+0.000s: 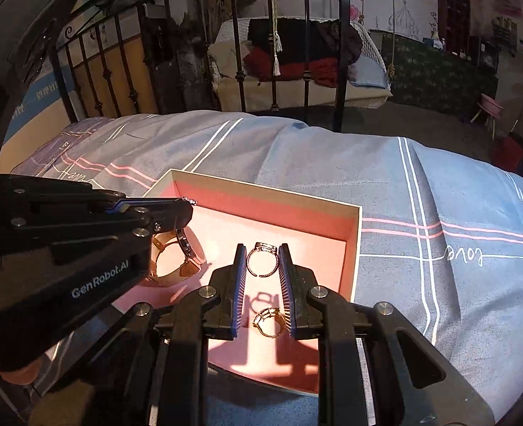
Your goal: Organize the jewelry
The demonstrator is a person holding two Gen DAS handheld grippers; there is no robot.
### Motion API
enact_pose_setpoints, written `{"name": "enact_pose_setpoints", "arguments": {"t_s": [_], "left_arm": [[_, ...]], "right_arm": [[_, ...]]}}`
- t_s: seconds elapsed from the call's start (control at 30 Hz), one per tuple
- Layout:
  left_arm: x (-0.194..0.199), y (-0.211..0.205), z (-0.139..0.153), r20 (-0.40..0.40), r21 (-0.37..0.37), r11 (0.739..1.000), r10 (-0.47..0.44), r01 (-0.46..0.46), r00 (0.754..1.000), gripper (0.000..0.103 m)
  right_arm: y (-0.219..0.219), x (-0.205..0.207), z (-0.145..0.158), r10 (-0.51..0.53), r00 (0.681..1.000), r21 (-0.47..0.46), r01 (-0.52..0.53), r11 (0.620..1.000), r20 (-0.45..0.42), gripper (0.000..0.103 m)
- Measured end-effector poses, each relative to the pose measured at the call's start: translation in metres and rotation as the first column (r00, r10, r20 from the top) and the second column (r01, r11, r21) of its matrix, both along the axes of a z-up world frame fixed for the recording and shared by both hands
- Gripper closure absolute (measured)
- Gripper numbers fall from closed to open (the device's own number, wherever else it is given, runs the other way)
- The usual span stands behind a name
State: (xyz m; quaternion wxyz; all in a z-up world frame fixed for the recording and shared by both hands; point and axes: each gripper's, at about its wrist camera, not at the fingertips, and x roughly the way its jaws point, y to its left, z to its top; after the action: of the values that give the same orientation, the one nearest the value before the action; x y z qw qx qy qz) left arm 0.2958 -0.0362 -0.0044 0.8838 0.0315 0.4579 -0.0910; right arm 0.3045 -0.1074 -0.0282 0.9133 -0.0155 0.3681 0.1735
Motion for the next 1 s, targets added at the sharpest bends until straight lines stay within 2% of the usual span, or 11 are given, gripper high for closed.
{"name": "enact_pose_setpoints", "arguments": {"t_s": [0.3, 0.9, 1.0], "left_arm": [[0.006, -0.005, -0.015, -0.013, 0.042, 0.999, -0.013, 0.014, 1.0, 0.102], [-0.005, -0.004, -0.008, 0.015, 0.092, 0.996, 0.008, -0.01, 1.0, 0.101], [-0.006, -0.005, -0.012, -0.01, 0.102, 0.995, -0.001, 0.002, 1.0, 0.101]], "right_arm": [[-0.001, 0.008, -0.011, 0.015, 0.999, 0.013, -0.014, 1.0, -0.038, 0.084], [0.006, 0.003, -0.02, 0.052, 0.994, 0.006, -0.052, 0.999, -0.094, 0.084], [0.007, 0.001, -0.024, 0.055, 0.992, -0.005, -0.056, 0.998, -0.113, 0.084]]}}
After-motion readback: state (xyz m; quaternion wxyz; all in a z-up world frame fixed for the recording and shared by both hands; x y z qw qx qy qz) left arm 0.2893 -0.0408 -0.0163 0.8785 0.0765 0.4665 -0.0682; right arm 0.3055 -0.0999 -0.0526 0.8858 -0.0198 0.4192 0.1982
